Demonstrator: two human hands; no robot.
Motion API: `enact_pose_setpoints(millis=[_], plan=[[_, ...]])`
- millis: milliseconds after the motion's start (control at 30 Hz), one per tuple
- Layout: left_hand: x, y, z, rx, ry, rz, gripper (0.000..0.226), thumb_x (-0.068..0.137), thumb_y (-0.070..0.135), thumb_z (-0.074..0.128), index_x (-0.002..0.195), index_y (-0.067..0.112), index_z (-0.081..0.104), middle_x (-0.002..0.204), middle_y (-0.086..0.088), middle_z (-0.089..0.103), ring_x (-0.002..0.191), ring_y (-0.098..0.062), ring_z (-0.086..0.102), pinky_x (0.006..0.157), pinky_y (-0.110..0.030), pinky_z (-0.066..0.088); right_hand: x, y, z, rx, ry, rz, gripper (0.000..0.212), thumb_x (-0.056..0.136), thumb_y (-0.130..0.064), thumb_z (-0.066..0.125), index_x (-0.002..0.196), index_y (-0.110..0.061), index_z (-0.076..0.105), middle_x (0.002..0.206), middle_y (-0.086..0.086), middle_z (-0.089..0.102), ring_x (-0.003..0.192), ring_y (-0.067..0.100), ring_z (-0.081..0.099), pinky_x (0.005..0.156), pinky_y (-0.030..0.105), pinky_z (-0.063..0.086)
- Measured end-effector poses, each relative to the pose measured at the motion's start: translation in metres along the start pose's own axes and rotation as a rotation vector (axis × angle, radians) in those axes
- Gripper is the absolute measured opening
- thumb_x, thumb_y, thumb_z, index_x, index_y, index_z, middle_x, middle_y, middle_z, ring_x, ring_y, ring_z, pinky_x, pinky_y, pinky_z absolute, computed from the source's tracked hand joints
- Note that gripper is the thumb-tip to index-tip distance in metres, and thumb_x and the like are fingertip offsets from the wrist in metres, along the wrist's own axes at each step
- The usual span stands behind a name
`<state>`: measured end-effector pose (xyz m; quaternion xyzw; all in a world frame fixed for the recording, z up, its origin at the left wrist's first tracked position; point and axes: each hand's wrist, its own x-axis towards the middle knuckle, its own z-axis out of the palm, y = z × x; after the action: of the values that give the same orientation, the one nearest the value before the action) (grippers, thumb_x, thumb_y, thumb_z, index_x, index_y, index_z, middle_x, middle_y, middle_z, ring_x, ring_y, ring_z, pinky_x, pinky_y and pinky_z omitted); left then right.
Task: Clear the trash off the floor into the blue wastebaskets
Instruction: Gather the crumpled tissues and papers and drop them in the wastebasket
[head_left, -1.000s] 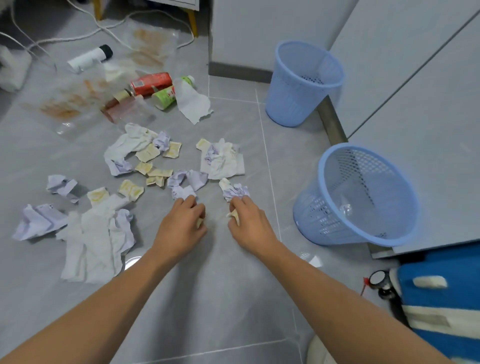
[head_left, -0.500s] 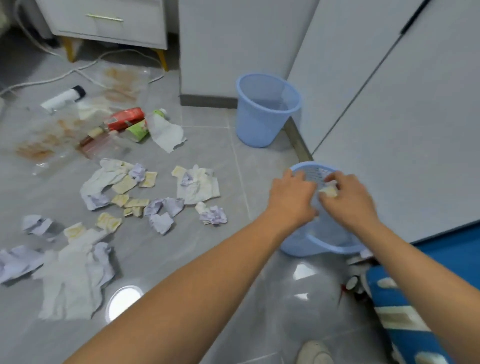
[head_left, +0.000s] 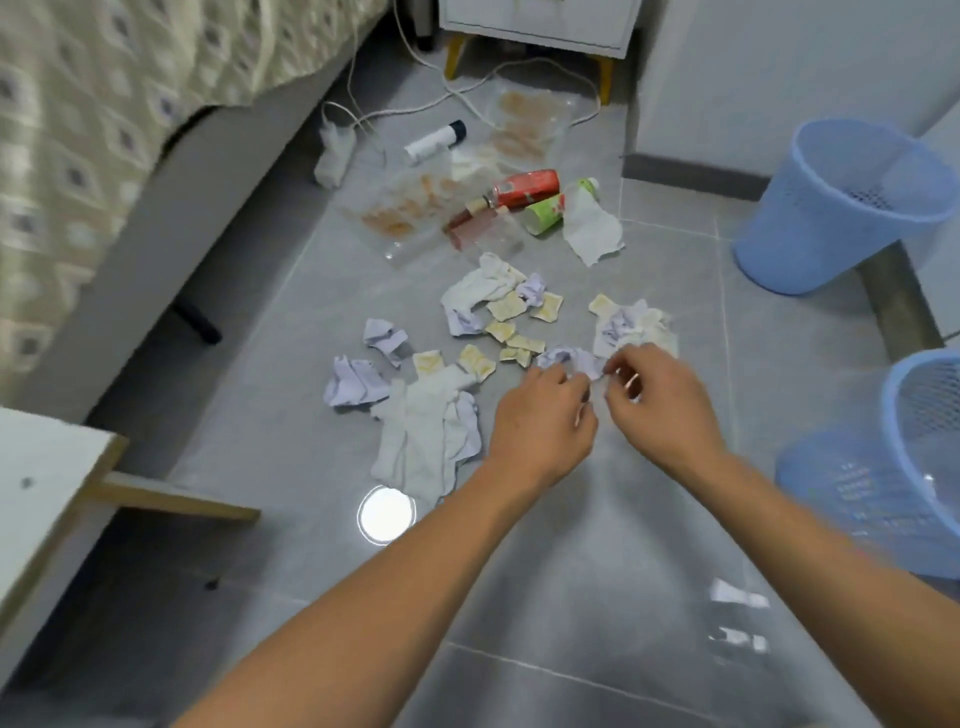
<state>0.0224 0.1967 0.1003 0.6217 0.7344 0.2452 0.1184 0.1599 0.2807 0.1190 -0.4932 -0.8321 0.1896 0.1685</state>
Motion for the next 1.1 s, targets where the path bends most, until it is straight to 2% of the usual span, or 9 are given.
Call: enact_pose_setpoints(millis=[67,233,367,500,600,667,800,967,1100], plan=[[-0.025,-0.047,-0.013,0.026,-0.022,-0.113,0.022,0.095,0.037,0.05,0.102,0.021,0.064,0.102,0.002,0.061,0.1,-0.022,0.056,0.07,-0.038,0.052,0.005,-0.033,0.042,0.032,-0.177,-0.022,0.016,0.085,-0.027,0.061,0.101,-0.027,0.062,0.097,-0.005,0.06,0.085,0.018,0.062,0.077,0.04,0.054],[-0.08,-0.148,-0.022,0.126,-0.061,-0.367,0.042,0.091,0.045,0.059,0.128,0.025,0.055,0.121,-0.001,0.051,0.115,-0.025,0.048,0.077,-0.037,0.048,0.002,-0.084,0.125,0.006,-0.493,0.022,0.048,0.083,-0.029,0.064,0.129,-0.027,0.05,0.12,0.005,0.053,0.108,0.029,0.06,0.088,0.04,0.051],[-0.096,-0.187,-0.008,0.118,-0.24,-0.394,0.074,0.087,0.053,0.064,0.152,0.038,0.033,0.149,-0.001,0.035,0.129,-0.028,0.041,0.092,-0.042,0.048,0.003,-0.087,0.166,0.08,-0.496,0.133,0.057,0.082,-0.025,0.067,0.133,-0.023,0.042,0.124,0.01,0.054,0.111,0.034,0.058,0.085,0.039,0.048],[-0.104,-0.196,0.012,0.211,-0.287,-0.328,0.079,0.085,0.052,0.064,0.154,0.041,0.027,0.14,0.0,0.04,0.12,-0.027,0.042,0.086,-0.04,0.043,0.002,-0.08,0.184,0.148,-0.491,0.135,0.059,0.074,-0.013,0.065,0.127,-0.03,0.044,0.113,0.006,0.064,0.104,0.032,0.061,0.079,0.038,0.05],[-0.104,-0.198,0.021,0.214,-0.223,-0.293,0.057,0.09,0.046,0.062,0.144,0.036,0.044,0.123,0.0,0.047,0.11,-0.026,0.045,0.075,-0.036,0.039,0.001,-0.075,0.185,0.195,-0.483,0.113,0.06,0.075,-0.005,0.057,0.129,-0.03,0.051,0.086,-0.005,0.062,0.084,0.025,0.061,0.064,0.029,0.042],[-0.106,-0.197,0.024,0.167,-0.195,-0.271,0.033,0.095,0.041,0.059,0.126,0.029,0.057,0.113,0.0,0.052,0.105,-0.026,0.048,0.071,-0.035,0.038,0.002,-0.072,0.18,0.194,-0.472,0.089,0.063,0.076,0.001,0.052,0.132,-0.029,0.056,0.076,-0.012,0.055,0.079,0.02,0.056,0.063,0.026,0.039],[-0.116,-0.199,0.025,0.138,-0.137,-0.206,0.011,0.095,0.03,0.059,0.091,0.02,0.059,0.09,0.001,0.054,0.09,-0.026,0.054,0.062,-0.033,0.03,0.003,-0.055,0.166,0.156,-0.427,0.117,0.063,0.072,0.002,0.046,0.126,-0.028,0.061,0.094,-0.003,0.062,0.088,0.021,0.057,0.071,0.029,0.041],[-0.119,-0.196,0.019,0.132,-0.127,-0.114,0.011,0.091,0.023,0.061,0.085,0.019,0.054,0.089,0.004,0.049,0.084,-0.021,0.046,0.058,-0.03,0.026,-0.001,-0.026,0.148,0.083,-0.426,0.154,0.061,0.072,-0.002,0.049,0.126,-0.03,0.058,0.112,0.004,0.062,0.103,0.026,0.06,0.079,0.034,0.048],[-0.121,-0.197,0.01,0.11,-0.137,-0.115,0.018,0.087,0.024,0.061,0.079,0.02,0.044,0.092,0.007,0.043,0.084,-0.018,0.044,0.055,-0.029,0.028,-0.003,-0.011,0.141,-0.035,-0.391,0.171,0.063,0.076,0.001,0.05,0.132,-0.028,0.052,0.119,0.006,0.05,0.103,0.033,0.058,0.078,0.038,0.047]])
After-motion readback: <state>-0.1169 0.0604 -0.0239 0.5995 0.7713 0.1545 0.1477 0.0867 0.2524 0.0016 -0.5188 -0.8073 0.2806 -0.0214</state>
